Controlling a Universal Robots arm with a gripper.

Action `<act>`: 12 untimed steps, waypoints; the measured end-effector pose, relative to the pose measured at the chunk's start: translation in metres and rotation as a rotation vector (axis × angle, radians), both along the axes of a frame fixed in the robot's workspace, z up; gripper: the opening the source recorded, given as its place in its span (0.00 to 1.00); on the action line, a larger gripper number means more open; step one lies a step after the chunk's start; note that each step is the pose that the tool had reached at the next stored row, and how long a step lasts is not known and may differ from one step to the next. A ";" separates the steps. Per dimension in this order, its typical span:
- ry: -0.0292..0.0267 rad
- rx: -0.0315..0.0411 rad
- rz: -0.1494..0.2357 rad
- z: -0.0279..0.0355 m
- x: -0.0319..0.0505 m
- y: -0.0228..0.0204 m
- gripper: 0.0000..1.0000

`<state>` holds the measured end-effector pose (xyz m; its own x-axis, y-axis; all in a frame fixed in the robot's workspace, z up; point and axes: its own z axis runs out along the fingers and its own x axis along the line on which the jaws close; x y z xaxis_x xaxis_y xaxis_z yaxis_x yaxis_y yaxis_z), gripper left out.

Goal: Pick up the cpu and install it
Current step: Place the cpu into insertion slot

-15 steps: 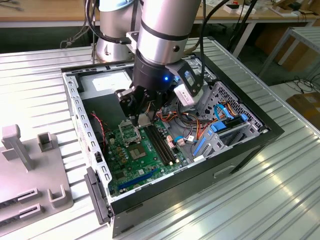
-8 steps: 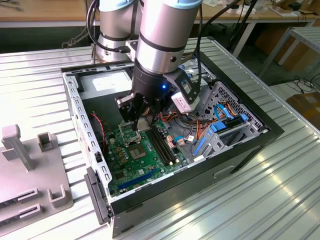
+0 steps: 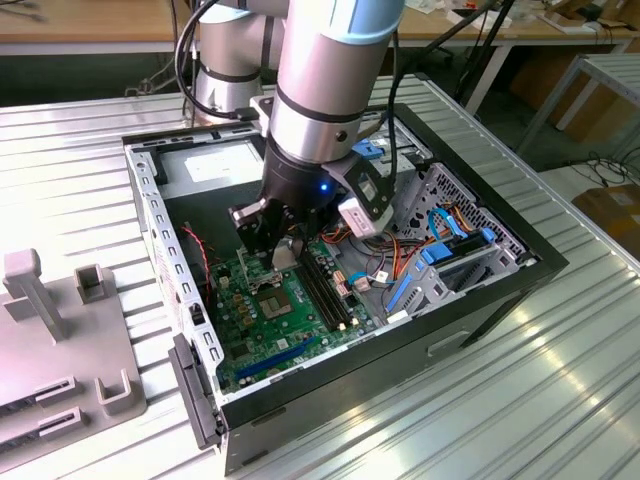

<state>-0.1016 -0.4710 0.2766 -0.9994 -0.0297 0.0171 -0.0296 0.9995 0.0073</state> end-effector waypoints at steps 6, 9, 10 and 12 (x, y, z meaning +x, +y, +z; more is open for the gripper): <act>0.0001 0.0003 0.000 -0.0005 0.0000 0.0000 0.47; 0.0001 0.0004 0.000 -0.0006 0.0000 0.0000 0.47; 0.0001 0.0003 0.000 -0.0007 0.0000 0.0000 0.47; 0.0001 0.0005 0.000 -0.0011 0.0000 0.0000 0.47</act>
